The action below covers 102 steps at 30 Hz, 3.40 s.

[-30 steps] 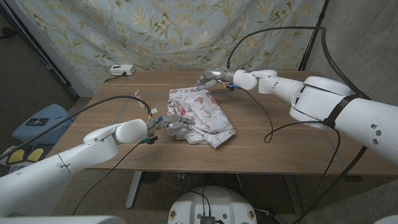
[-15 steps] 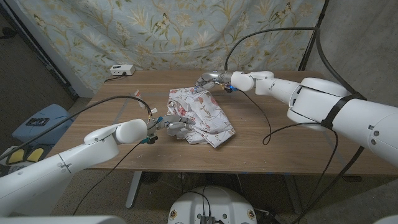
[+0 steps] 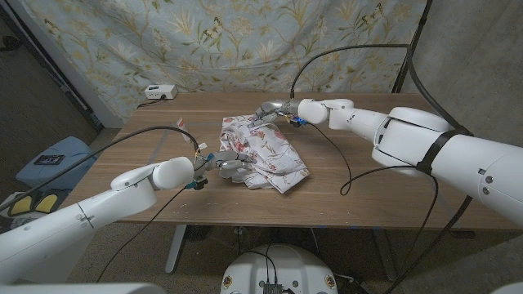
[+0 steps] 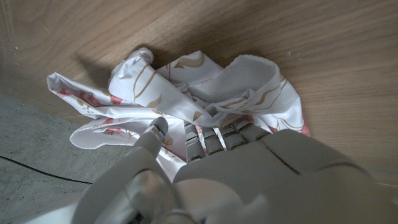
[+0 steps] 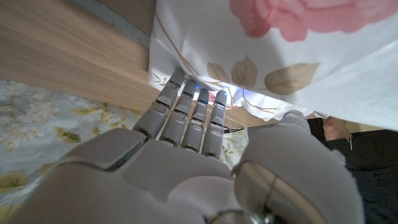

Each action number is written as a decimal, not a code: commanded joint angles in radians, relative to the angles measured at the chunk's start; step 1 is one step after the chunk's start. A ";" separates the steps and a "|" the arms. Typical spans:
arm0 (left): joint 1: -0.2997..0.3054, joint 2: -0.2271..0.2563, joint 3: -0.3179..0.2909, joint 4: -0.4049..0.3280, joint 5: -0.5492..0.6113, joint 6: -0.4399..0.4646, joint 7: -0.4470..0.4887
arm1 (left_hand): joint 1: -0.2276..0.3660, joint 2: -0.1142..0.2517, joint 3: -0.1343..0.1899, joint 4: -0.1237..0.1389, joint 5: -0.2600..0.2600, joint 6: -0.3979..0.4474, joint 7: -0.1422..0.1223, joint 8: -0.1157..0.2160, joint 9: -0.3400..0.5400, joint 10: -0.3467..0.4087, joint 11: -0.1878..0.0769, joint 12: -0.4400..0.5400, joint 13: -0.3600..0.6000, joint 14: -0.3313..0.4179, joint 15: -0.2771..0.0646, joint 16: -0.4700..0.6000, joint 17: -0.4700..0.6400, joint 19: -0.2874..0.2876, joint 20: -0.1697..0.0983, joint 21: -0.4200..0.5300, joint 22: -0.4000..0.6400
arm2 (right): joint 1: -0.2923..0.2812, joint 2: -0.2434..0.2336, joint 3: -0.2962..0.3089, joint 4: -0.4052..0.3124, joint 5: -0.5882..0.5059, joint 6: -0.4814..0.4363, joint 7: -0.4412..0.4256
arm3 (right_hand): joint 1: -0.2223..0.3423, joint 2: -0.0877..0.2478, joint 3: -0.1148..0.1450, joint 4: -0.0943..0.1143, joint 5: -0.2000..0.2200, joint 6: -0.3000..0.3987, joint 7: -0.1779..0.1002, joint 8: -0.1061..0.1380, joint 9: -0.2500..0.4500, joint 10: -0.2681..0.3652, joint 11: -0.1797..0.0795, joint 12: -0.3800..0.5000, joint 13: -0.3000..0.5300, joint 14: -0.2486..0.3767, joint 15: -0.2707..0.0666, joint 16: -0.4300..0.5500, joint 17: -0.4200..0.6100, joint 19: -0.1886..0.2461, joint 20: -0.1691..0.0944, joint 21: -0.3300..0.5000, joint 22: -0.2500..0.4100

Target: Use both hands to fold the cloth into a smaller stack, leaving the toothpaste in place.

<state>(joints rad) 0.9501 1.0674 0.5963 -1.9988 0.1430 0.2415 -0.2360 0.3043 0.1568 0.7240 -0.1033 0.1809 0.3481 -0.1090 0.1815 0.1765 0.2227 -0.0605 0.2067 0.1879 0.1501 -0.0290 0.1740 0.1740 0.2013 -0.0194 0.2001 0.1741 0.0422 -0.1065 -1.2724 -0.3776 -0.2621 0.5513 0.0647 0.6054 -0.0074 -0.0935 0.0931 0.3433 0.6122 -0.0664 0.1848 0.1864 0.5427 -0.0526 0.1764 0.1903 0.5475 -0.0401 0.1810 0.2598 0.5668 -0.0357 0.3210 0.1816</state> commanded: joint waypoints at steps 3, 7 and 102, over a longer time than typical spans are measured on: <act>0.007 0.006 -0.007 0.000 -0.005 -0.012 0.007 | 0.004 0.007 0.004 -0.002 -0.001 -0.002 0.002 0.000 0.002 0.003 0.004 -0.001 0.004 0.010 0.019 0.006 0.003 0.017 0.027 0.002 0.004 | -0.030 0.029 0.010 0.003 0.042 -0.059 0.044 | -0.023 0.007 -0.002 0.017 -0.001 -0.006 0.000 -0.002 0.001 -0.014 0.005 -0.002 0.002 -0.011 0.002 0.006 -0.001 -0.006 0.001 -0.004 0.001; 0.009 0.006 -0.007 0.000 -0.003 -0.015 0.011 | 0.005 0.007 0.003 -0.002 -0.001 -0.002 0.002 0.000 0.002 0.003 0.003 -0.001 0.004 0.009 0.020 0.006 0.003 0.018 0.027 0.002 0.004 | -0.040 0.034 0.013 0.002 0.051 -0.068 0.055 | -0.031 0.012 -0.004 0.021 -0.001 -0.011 0.000 -0.002 0.001 -0.024 0.010 -0.003 0.001 -0.023 0.007 0.004 -0.004 -0.009 0.002 -0.007 0.000; 0.038 0.027 -0.049 0.035 0.031 -0.135 0.029 | 0.014 0.007 0.000 -0.008 -0.001 0.000 0.001 0.001 0.002 0.006 0.003 0.000 0.004 0.010 0.019 0.008 0.002 0.015 0.026 0.006 0.006 | -0.508 -0.603 0.504 -1.347 -0.074 -0.562 0.290 | -0.049 0.024 -0.026 0.026 0.002 -0.006 -0.014 0.007 -0.001 -0.008 0.035 0.017 -0.001 -0.048 0.028 0.015 -0.041 -0.012 0.023 -0.037 -0.001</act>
<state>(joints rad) 0.9876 1.0967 0.5480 -1.9628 0.1678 0.1110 -0.2067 0.3095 0.1620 0.7237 -0.1035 0.1809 0.3480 -0.1090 0.1809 0.1755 0.2212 -0.0612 0.1989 0.1895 0.1555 -0.0125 0.1781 0.1758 0.2022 -0.0125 0.2014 0.1762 -0.4003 -0.6603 -0.7999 -1.6281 -0.3317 0.0581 0.3438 0.5646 0.0150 -0.1118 0.1188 0.3433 0.6076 -0.0747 0.1888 0.1866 0.5283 -0.0203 0.1887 0.1852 0.5005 -0.0050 0.1891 0.2183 0.5564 -0.0111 0.2902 0.1815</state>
